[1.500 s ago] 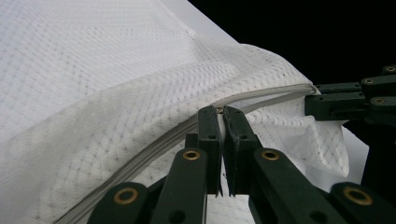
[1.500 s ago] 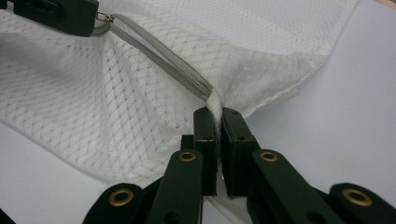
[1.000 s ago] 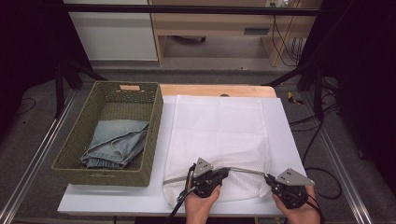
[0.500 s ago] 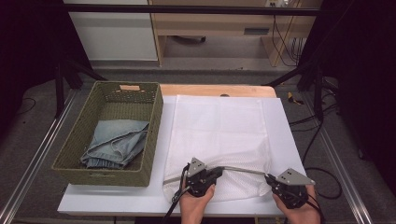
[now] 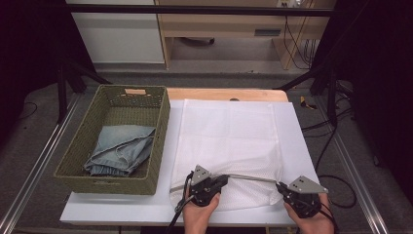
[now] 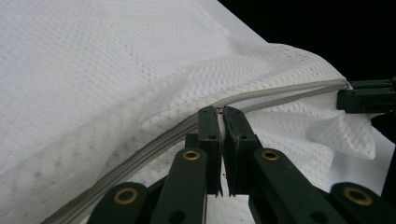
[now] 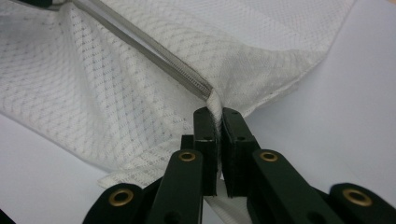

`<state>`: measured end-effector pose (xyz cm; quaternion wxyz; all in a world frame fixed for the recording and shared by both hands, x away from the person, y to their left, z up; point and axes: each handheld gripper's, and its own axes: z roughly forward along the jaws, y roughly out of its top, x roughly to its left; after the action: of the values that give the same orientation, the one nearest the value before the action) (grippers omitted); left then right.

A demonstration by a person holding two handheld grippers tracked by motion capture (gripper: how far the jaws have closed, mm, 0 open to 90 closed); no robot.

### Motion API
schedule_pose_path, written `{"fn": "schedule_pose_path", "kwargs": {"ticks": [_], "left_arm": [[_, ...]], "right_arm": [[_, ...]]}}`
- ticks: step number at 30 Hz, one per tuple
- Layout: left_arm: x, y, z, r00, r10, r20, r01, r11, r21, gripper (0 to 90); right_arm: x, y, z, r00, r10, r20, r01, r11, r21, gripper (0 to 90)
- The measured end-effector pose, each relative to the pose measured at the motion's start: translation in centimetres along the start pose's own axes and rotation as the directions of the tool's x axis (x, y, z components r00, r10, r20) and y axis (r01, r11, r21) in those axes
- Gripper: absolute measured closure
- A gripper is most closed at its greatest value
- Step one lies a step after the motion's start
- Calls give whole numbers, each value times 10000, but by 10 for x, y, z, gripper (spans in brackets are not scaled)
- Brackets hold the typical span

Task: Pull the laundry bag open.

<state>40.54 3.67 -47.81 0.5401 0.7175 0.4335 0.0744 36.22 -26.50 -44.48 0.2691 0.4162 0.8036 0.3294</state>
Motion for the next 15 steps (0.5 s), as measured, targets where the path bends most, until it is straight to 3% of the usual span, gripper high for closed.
{"fn": "schedule_pose_path", "kwargs": {"ticks": [15], "left_arm": [[14, 0, -17, 9990, -120, -422, 116, 9999, -110, 866]], "right_arm": [[-1, 0, 0, 10000, 16, 35, -16, 10000, 22, 860]]}}
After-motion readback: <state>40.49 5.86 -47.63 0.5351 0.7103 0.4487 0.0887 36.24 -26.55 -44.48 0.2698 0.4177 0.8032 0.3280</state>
